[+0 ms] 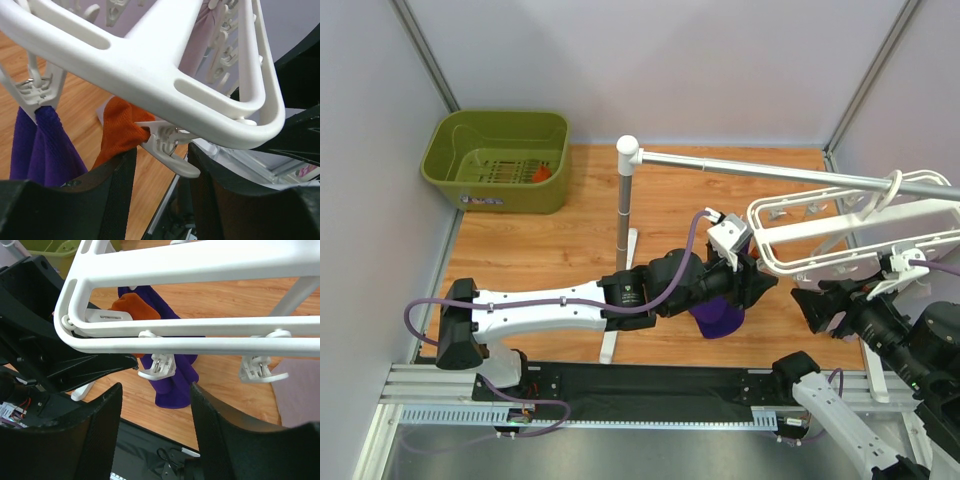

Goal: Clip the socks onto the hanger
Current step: Open the clamp at the hanger.

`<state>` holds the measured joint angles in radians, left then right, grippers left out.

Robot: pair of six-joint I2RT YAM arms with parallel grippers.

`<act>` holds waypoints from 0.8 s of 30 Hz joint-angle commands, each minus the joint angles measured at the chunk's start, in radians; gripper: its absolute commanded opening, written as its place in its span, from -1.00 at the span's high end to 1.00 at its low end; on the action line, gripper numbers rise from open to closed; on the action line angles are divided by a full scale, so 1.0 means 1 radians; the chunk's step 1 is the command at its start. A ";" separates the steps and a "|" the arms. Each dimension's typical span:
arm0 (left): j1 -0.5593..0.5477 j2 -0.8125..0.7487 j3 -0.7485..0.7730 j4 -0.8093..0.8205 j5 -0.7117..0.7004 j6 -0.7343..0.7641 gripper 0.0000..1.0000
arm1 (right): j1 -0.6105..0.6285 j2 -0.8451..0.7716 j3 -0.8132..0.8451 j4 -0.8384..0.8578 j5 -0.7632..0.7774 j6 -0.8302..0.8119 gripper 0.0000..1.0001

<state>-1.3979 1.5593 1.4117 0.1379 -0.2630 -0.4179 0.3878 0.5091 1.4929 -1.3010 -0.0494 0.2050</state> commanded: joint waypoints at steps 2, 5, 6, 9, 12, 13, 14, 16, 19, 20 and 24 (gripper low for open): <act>0.004 -0.016 0.013 -0.018 0.028 -0.012 -0.05 | -0.001 0.023 -0.003 0.069 0.037 -0.064 -0.22; 0.005 -0.018 0.012 -0.020 0.041 -0.019 -0.05 | 0.000 0.023 -0.006 0.089 0.079 -0.096 -0.31; 0.005 -0.022 0.010 -0.020 0.045 -0.021 -0.05 | 0.000 0.020 -0.006 0.103 0.074 -0.104 -0.31; 0.005 -0.030 0.007 -0.018 0.053 -0.025 -0.04 | 0.000 0.014 -0.023 0.130 0.033 -0.092 -0.26; 0.007 -0.036 0.006 -0.014 0.064 -0.027 -0.04 | 0.000 0.008 -0.052 0.160 0.008 -0.050 -0.13; 0.005 -0.038 0.006 -0.011 0.068 -0.030 -0.04 | 0.000 0.003 -0.060 0.166 0.002 -0.030 -0.09; 0.005 -0.039 0.004 -0.008 0.074 -0.032 -0.04 | 0.000 0.003 -0.071 0.172 0.005 -0.018 -0.04; 0.005 -0.042 0.000 0.003 0.094 -0.041 -0.03 | 0.000 0.002 -0.072 0.171 0.020 -0.003 0.10; 0.005 -0.050 -0.016 0.022 0.139 -0.051 0.00 | 0.000 0.005 -0.069 0.163 0.039 0.025 0.29; 0.005 -0.059 -0.023 0.029 0.151 -0.059 0.01 | -0.001 0.003 -0.066 0.160 0.040 0.034 0.33; 0.005 -0.087 -0.074 0.089 0.215 -0.067 0.03 | 0.000 0.009 -0.039 0.125 0.025 0.071 0.67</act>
<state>-1.3968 1.5352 1.3617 0.1505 -0.1234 -0.4667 0.3878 0.5152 1.4216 -1.1816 -0.0246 0.2283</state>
